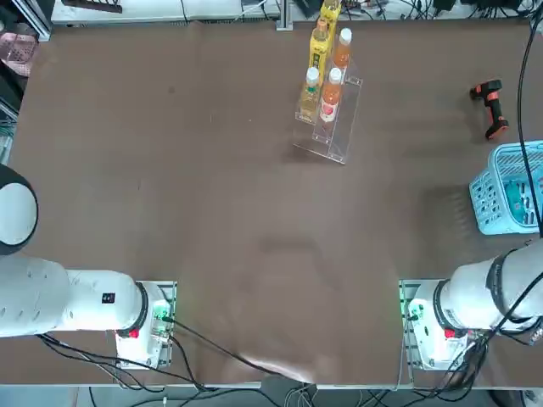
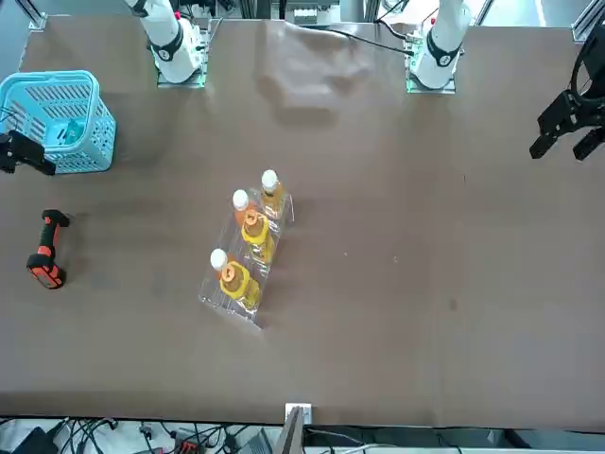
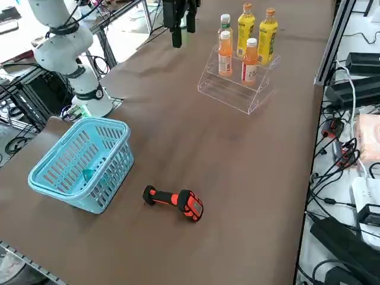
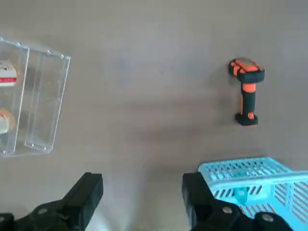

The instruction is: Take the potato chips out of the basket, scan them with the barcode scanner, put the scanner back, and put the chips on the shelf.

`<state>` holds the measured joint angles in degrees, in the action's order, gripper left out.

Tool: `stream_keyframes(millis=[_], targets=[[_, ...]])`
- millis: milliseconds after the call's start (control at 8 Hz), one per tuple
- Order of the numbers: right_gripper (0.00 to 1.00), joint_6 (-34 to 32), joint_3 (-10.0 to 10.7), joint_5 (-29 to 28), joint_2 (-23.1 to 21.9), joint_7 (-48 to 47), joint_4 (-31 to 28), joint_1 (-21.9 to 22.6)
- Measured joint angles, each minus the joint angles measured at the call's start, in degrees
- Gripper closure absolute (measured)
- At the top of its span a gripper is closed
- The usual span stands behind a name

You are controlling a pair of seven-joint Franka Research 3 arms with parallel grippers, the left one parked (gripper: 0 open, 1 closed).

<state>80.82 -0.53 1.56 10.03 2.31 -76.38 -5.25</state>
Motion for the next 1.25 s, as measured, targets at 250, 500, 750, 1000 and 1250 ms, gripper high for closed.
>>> stream_keyframes(millis=[250,500,750,1000,1250], targets=[[0.0,-4.7,0.1,0.1,0.0,0.6,-0.2,-0.3],[0.0,-6.4,0.2,0.5,-0.4,0.8,-2.7,-2.7],[0.0,-2.3,0.4,3.1,-3.3,4.1,-9.9,-6.1],[0.0,8.2,0.6,3.9,-11.0,8.2,-24.3,-10.5],[0.0,19.6,0.8,4.0,-20.6,14.2,-41.5,-16.3]])
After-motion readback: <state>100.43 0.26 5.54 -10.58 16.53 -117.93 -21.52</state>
